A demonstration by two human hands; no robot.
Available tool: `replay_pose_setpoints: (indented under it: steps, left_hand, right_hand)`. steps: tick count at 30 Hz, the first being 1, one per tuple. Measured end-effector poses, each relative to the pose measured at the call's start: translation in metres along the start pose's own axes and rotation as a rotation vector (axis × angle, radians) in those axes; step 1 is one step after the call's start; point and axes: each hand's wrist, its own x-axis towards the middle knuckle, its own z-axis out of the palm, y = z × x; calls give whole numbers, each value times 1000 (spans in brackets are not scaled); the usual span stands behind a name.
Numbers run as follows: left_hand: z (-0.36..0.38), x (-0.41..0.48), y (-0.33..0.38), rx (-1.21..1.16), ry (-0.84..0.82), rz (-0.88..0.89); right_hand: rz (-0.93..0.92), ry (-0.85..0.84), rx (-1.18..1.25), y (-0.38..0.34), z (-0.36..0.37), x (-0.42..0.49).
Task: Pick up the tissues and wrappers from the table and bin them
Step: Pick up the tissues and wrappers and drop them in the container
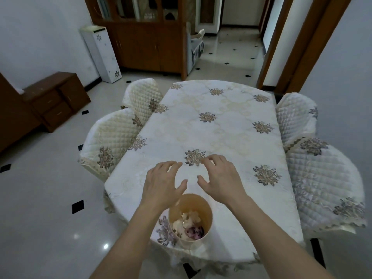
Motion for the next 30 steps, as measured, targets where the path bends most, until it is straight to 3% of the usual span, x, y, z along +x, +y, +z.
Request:
replay_pose_setpoints:
  steps: [6,12,23,30]
  left_hand:
    - [-29,20,-11,72,112,-45]
    - [-62,-2,-41,185,212,-213]
    - [-138,-137,-112,371,291,-686]
    - [-163,-199,-162,455,290,-859]
  right_hand:
    - [-124,54,14,-9,-18,40]
    - [-315,23,47,-46,-10,71]
    - [-788,-32,186,-194,39,89]
    - [-945,-111,237,-281,73,86]
